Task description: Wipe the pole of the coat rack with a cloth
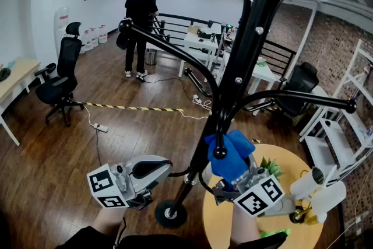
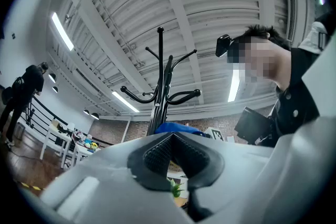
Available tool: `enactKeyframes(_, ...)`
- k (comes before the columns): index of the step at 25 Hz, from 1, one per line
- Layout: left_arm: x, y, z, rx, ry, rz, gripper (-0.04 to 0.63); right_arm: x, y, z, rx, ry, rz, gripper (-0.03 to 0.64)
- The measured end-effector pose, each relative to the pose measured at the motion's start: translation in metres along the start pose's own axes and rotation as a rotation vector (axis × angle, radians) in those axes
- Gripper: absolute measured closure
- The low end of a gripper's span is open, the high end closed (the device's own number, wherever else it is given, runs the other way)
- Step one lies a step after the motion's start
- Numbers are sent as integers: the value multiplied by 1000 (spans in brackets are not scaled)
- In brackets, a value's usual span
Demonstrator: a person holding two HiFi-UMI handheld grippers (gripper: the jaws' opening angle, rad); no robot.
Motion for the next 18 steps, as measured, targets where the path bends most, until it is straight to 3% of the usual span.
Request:
enactKeyframes(8,-17,15,-3,-16,-32,-18,592,-107,-22,15,-45,74,-203,594)
enactKeyframes(14,-22,7,0,10,-44,-18,592,-166,11,26,-20,121,-343,594)
enactKeyframes(18,-18,-2,2,39,-37,-15,592,-210,51,37,0,175,-492,594)
Point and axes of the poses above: the fingertips, and each gripper's own axes: y backward along the fingers, z to its left, x out of its underside, the point moved 2 cm from there along y, backward along the fingers, and after that the axes turned 1 degree about -y, right-handed, at the moved point
